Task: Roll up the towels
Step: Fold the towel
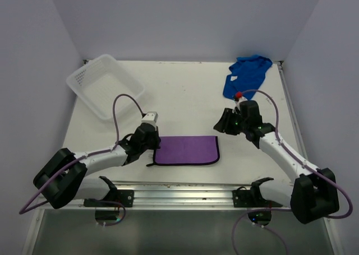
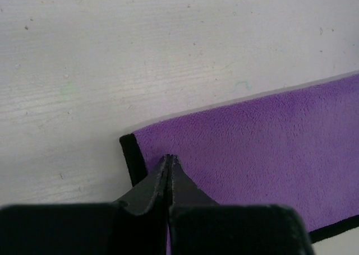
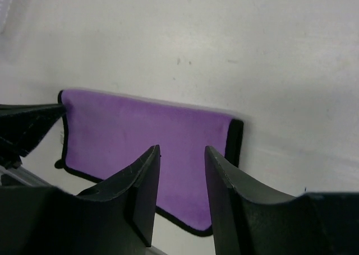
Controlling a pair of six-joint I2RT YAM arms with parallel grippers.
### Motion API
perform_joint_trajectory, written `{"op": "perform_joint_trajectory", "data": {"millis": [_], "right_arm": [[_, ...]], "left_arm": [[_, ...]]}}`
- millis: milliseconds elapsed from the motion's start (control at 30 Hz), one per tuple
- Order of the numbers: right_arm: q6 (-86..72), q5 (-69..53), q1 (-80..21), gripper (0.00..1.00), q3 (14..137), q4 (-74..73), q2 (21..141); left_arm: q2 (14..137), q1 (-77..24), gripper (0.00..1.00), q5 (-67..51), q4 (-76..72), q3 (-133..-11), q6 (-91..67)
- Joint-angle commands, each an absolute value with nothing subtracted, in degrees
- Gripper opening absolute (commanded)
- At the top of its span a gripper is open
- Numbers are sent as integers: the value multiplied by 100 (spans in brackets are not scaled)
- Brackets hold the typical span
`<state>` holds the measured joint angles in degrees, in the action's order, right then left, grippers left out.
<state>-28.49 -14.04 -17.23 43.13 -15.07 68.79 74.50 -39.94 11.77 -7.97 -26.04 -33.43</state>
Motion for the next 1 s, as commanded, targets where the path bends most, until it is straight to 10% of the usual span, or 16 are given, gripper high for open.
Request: {"op": "perform_joint_trajectory", "data": {"millis": [0,400,633,967], "right_arm": [[-3233,-1362,-1723,41,3710,-2013,6461],[-3691,-1591,-1723,46,2558,-2040,5625],[-3937,-1837,-1723,47,2137,-1609,5810],[-4236,-1898,-1723,46,1881,-1169,5879]], "left_arm": [[7172,-4008,0,1283,-888,-2733,-3375],[6390,-3999,46,1740,-510,-2909,-3146],[6179,-3973,96,1960,-194,-3015,-3243],[6056,-3841,100,2214,395,-3322,-3234]]}}
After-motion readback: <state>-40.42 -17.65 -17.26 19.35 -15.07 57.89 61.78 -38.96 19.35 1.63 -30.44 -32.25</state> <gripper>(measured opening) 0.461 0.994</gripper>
